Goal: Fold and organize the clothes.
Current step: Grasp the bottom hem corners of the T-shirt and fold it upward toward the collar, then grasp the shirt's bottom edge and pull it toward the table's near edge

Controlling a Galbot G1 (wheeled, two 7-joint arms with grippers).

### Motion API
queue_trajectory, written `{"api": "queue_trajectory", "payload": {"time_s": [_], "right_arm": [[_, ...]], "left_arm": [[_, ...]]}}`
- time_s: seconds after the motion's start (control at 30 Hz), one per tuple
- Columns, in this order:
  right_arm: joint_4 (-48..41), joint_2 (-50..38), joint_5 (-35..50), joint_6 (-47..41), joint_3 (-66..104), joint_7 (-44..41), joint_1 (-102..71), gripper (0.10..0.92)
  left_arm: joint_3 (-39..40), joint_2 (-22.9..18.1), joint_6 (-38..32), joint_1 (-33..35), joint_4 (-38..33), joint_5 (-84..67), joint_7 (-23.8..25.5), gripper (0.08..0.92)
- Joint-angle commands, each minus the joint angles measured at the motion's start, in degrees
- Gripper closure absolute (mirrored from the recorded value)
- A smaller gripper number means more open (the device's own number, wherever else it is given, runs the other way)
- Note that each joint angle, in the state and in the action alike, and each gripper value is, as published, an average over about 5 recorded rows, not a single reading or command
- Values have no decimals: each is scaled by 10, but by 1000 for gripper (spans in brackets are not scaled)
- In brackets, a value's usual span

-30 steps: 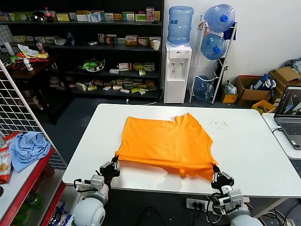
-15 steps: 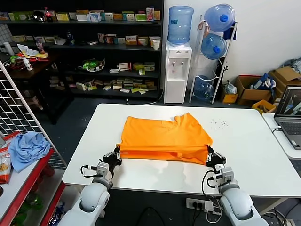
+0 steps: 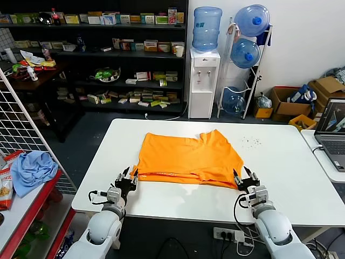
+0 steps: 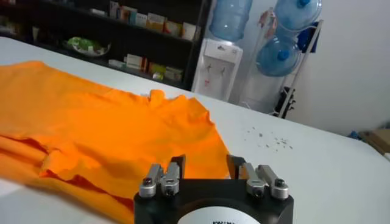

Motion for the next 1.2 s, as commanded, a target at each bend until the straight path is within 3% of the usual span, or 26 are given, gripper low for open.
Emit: {"api": "queue_trajectory", "payload": {"time_s": [0.03, 0.17, 0.27, 0.47, 0.6, 0.8, 1.2], "right_arm": [[35, -14, 9, -33, 30, -3, -70, 342], [19, -11, 10, -30, 28, -5, -63, 241], [9, -9, 9, -28, 23, -7, -55, 208], [-9, -2, 3, -25, 7, -15, -35, 203], [-19, 3, -1, -26, -5, -17, -23, 261], [-22, 5, -4, -29, -15, -16, -19, 432], [10, -13, 0, -45, -9, -4, -37, 778]], "left_arm": [[-3, -4, 19, 36, -30, -35, -11, 451], [3, -14, 27, 27, -18, -43, -15, 338], [6, -18, 30, 18, -5, -47, -16, 252], [6, -22, 32, 4, 14, -59, -18, 179], [4, -22, 33, 0, 21, -63, -18, 178], [2, -17, 31, 1, 22, -67, -12, 285], [5, -14, 33, 13, 10, -65, -10, 658]]}}
